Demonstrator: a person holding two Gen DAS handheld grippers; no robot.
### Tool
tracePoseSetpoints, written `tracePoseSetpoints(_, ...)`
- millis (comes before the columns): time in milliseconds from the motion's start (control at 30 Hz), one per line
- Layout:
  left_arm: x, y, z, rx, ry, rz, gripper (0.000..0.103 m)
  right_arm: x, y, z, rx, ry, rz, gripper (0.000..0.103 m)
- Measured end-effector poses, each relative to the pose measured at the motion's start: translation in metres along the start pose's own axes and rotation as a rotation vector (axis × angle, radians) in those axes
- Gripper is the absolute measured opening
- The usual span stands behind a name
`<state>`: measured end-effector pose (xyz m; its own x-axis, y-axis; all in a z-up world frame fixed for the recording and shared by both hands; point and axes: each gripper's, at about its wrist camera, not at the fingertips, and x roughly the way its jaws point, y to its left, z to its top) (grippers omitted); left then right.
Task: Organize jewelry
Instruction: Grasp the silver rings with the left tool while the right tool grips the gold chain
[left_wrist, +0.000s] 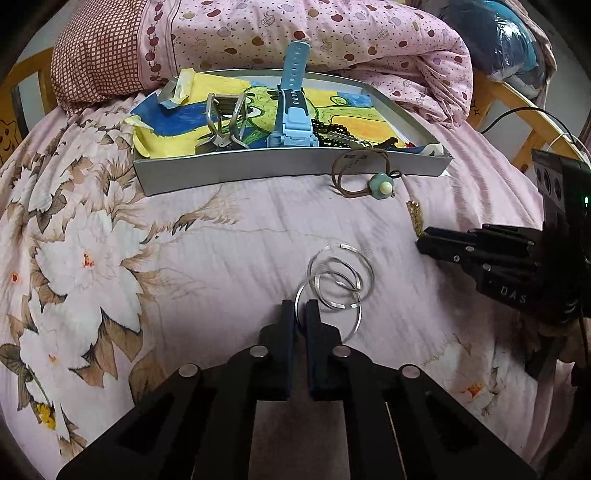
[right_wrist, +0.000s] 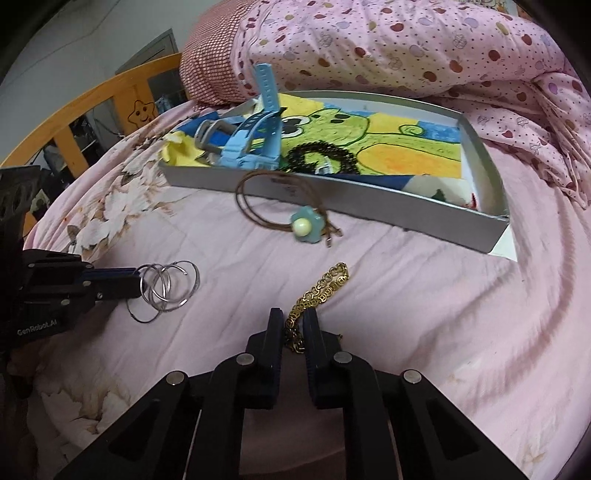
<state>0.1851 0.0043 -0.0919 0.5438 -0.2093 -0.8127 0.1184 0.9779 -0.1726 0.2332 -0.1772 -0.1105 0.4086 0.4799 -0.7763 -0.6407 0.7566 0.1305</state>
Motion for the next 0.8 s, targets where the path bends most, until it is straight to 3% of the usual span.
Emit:
tracePoseSetpoints(367,-0.032,-0.016,-0.013,0.057,0.005,0.119,0.001,-0.008,0.03,-0.015,-0.003,0.066,0.06,0.007)
tracePoseSetpoints(633,-0.062,-0.024,-0.015,0.067,-0.036,0.115,0.001,-0.019,0.042,-0.027,0.088,0.098,0.141,0.007)
tracePoseSetpoints(800,-0.085,-0.031,-0.018,0.089,-0.064,0.102,0.001,-0.04,0.05,-0.031,0.125,0.072,0.164,0.007)
